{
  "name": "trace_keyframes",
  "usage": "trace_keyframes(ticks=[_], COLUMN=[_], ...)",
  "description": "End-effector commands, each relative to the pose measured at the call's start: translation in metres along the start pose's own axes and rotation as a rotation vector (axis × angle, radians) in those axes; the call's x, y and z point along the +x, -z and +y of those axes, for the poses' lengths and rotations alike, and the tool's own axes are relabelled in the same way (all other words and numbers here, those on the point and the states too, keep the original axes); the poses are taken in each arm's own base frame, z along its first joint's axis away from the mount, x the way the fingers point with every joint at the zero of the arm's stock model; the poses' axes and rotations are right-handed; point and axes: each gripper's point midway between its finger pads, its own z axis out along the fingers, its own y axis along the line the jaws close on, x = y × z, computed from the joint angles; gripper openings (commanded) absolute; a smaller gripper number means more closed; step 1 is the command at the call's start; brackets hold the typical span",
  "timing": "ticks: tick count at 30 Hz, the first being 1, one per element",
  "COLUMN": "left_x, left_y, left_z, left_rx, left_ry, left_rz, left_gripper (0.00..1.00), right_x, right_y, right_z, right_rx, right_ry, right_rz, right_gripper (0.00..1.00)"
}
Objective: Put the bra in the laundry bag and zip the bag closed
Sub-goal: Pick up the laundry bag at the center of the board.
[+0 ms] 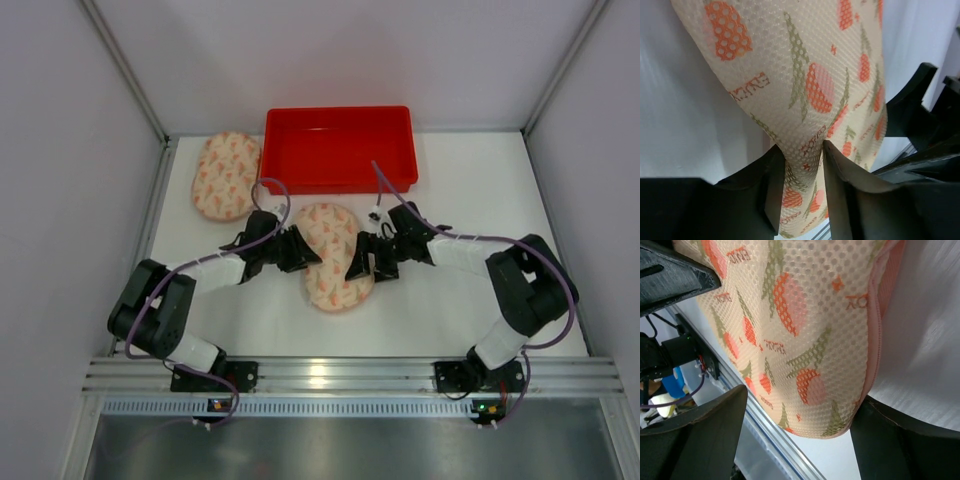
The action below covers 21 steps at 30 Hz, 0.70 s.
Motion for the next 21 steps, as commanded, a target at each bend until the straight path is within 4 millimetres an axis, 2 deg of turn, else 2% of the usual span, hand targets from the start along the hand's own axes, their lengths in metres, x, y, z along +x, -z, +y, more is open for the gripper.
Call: trace_keyframes(ticks=[1, 2, 3, 4, 6, 7, 8, 11, 13, 14, 16, 17, 19, 20, 21], left_x=[-0.031, -0.032, -0.035, -0.039, -0.046, -0.051, -0.053, -0.062, -0.07, -0.075, -0.085, -0.093, -0.112, -0.121, -0.139], left_y=[0.008, 0.011, 0.015, 0.026, 0.038, 0.051, 0.063, 0.099, 0.118, 0.136, 0.153, 0.166, 0.184, 0.197, 0.204], left_z=[-0.039, -0.041, -0.043, -0.041, -0.046, -0.055, -0.06, -0.085, -0.096, -0.11, -0.117, -0.126, -0.128, -0.136, -0.13], left_rx=[0.093, 0.085, 0.079, 0.028, -0.008, -0.012, -0.016, 0.008, 0.021, 0.033, 0.028, 0.023, -0.006, -0.003, -0.03], left_ry=[-0.131, -0.158, -0.19, -0.25, -0.333, -0.439, -0.488, -0.674, -0.76, -0.792, -0.829, -0.844, -0.869, -0.881, -0.867], left_rz=[-0.06, -0.057, -0.059, -0.052, -0.054, -0.035, -0.031, -0.042, -0.077, -0.117, -0.159, -0.192, -0.243, -0.267, -0.293], left_gripper=[0.33, 0.26, 0.07, 0.0, 0.0, 0.0, 0.0, 0.0, 0.0, 0.0, 0.0, 0.0, 0.0, 0.0, 0.0], right_x=[-0.031, -0.038, -0.039, -0.048, -0.059, -0.068, -0.076, -0.084, -0.083, -0.084, -0.084, -0.083, -0.084, -0.084, -0.084], right_y=[0.012, 0.019, 0.024, 0.033, 0.051, 0.063, 0.073, 0.097, 0.105, 0.109, 0.114, 0.117, 0.121, 0.123, 0.124], right_z=[0.008, 0.009, 0.004, -0.002, -0.003, -0.011, -0.009, -0.019, -0.026, -0.027, -0.027, -0.024, -0.02, -0.019, -0.017], right_rx=[0.006, 0.01, 0.031, 0.041, 0.049, 0.062, 0.061, 0.083, 0.103, 0.111, 0.116, 0.114, 0.114, 0.114, 0.111], right_ry=[0.096, 0.108, 0.1, 0.102, 0.103, 0.1, 0.106, 0.095, 0.088, 0.093, 0.11, 0.121, 0.132, 0.138, 0.15], right_rz=[-0.085, -0.109, -0.111, -0.141, -0.179, -0.212, -0.235, -0.265, -0.271, -0.283, -0.296, -0.31, -0.326, -0.329, -0.333], right_gripper=[0.79, 0.79, 0.8, 0.81, 0.82, 0.83, 0.83, 0.85, 0.87, 0.9, 0.97, 0.99, 0.99, 0.99, 0.99])
